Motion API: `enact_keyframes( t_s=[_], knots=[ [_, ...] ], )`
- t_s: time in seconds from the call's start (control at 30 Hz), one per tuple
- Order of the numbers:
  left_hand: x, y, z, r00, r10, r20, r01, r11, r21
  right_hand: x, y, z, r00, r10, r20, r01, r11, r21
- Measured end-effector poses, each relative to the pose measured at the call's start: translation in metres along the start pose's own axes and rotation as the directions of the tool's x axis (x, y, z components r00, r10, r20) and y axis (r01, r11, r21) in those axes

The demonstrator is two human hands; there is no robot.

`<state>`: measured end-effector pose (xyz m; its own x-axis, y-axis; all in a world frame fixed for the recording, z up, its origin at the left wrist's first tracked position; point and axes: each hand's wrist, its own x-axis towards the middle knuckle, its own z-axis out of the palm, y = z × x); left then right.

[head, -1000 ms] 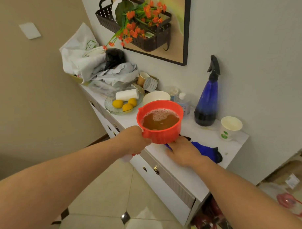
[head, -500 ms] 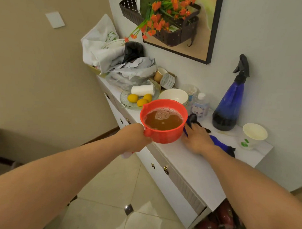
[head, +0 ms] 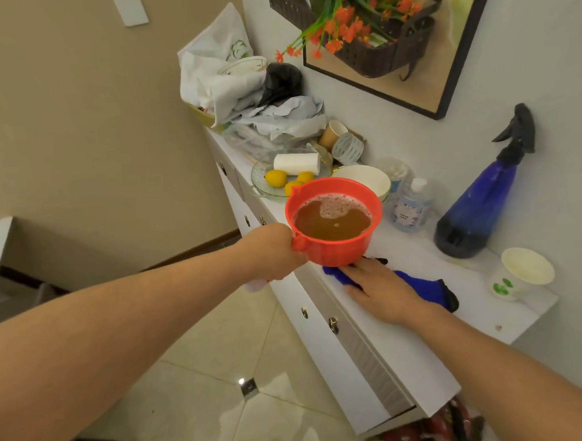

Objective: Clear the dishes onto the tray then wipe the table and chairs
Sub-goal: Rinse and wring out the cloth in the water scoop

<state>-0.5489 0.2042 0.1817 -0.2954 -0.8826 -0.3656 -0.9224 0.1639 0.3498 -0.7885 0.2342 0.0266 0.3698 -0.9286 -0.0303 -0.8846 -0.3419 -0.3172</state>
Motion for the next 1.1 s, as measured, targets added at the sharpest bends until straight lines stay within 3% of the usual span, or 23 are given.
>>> enact_keyframes(
  t_s=[0.13, 0.23, 0.3, 0.43, 0.53, 0.67, 0.83, 1.1],
  knots=[
    [0.0, 0.0, -0.001, 1.0, 0.008, -0.013, -0.008, 1.0, -0.006, 0.048, 0.004, -0.01, 0.951, 0.294, -0.094, -0.271, 0.94, 0.208],
    [0.002, 0.003, -0.001, 1.0, 0.015, -0.018, -0.015, 1.0, 0.004, 0.06, -0.016, -0.003, 0.937, 0.347, -0.044, -0.317, 0.896, 0.312],
    [0.004, 0.006, 0.0, 0.999, 0.028, -0.015, -0.028, 1.0, 0.015, 0.057, -0.028, 0.004, 0.969, 0.246, 0.023, -0.243, 0.936, 0.255],
    [0.01, 0.014, 0.006, 0.998, 0.064, 0.01, -0.064, 0.997, 0.047, 0.017, -0.041, 0.014, 0.994, -0.084, 0.069, 0.081, 0.995, 0.051],
    [0.012, 0.02, 0.01, 0.997, 0.075, 0.018, -0.076, 0.997, 0.01, -0.035, -0.035, 0.017, 0.987, -0.136, 0.085, 0.138, 0.99, -0.016],
    [0.012, 0.033, 0.018, 0.993, 0.101, 0.056, -0.099, 0.994, -0.039, -0.071, 0.012, 0.0, 0.982, 0.188, 0.016, -0.187, 0.982, -0.027],
    [0.013, 0.042, 0.034, 0.992, 0.112, 0.055, -0.111, 0.994, -0.018, -0.041, 0.064, -0.014, 0.817, 0.563, -0.124, -0.569, 0.823, -0.008],
    [0.018, 0.053, 0.057, 0.984, 0.15, 0.096, -0.147, 0.989, -0.034, -0.064, 0.033, 0.01, 0.601, 0.756, -0.261, -0.761, 0.64, 0.104]
  ],
)
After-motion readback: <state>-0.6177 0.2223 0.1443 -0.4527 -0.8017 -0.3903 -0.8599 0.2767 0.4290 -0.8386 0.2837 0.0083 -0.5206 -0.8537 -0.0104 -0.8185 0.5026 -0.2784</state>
